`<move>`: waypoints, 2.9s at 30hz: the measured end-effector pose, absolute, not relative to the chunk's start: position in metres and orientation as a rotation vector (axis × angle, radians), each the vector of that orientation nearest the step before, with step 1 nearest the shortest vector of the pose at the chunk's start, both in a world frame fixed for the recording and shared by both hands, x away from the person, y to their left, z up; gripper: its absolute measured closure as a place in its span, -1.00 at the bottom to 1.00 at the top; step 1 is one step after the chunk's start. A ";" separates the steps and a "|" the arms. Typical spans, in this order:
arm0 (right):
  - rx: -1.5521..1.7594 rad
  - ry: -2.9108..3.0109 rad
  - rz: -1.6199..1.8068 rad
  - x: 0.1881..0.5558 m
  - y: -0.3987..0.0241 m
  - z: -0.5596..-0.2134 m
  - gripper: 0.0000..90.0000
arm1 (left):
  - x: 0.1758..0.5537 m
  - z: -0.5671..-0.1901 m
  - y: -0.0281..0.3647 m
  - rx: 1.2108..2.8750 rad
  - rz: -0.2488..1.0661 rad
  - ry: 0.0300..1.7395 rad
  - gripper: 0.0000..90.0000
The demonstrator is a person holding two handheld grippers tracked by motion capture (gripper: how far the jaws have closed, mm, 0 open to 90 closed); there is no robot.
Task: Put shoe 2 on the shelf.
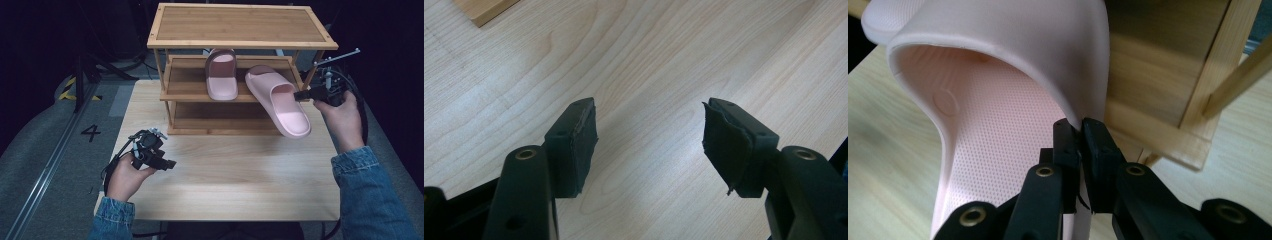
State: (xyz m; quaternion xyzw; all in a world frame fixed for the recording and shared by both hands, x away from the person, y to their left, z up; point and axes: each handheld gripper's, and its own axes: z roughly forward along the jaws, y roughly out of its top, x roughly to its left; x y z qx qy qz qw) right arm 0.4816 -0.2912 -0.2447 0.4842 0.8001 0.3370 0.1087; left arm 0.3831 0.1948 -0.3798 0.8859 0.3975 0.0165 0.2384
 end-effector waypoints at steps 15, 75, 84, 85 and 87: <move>1.414 2.238 1.025 0.499 -0.268 -0.256 0.91 | 0.383 -0.381 0.196 2.429 0.041 1.091 -0.15; 1.245 2.464 0.956 0.420 -0.289 -0.282 0.92 | 0.393 -0.386 0.190 2.465 0.012 1.093 -0.15; 1.143 2.459 1.020 0.398 -0.284 -0.273 0.94 | 0.386 -0.387 0.195 2.460 0.014 1.114 -0.15; 1.133 2.443 1.030 0.397 -0.284 -0.271 0.97 | 0.386 -0.387 0.195 2.459 0.015 1.116 -0.15; 1.148 2.423 1.054 0.399 -0.286 -0.268 1.00 | 0.385 -0.387 0.195 2.457 0.016 1.116 -0.15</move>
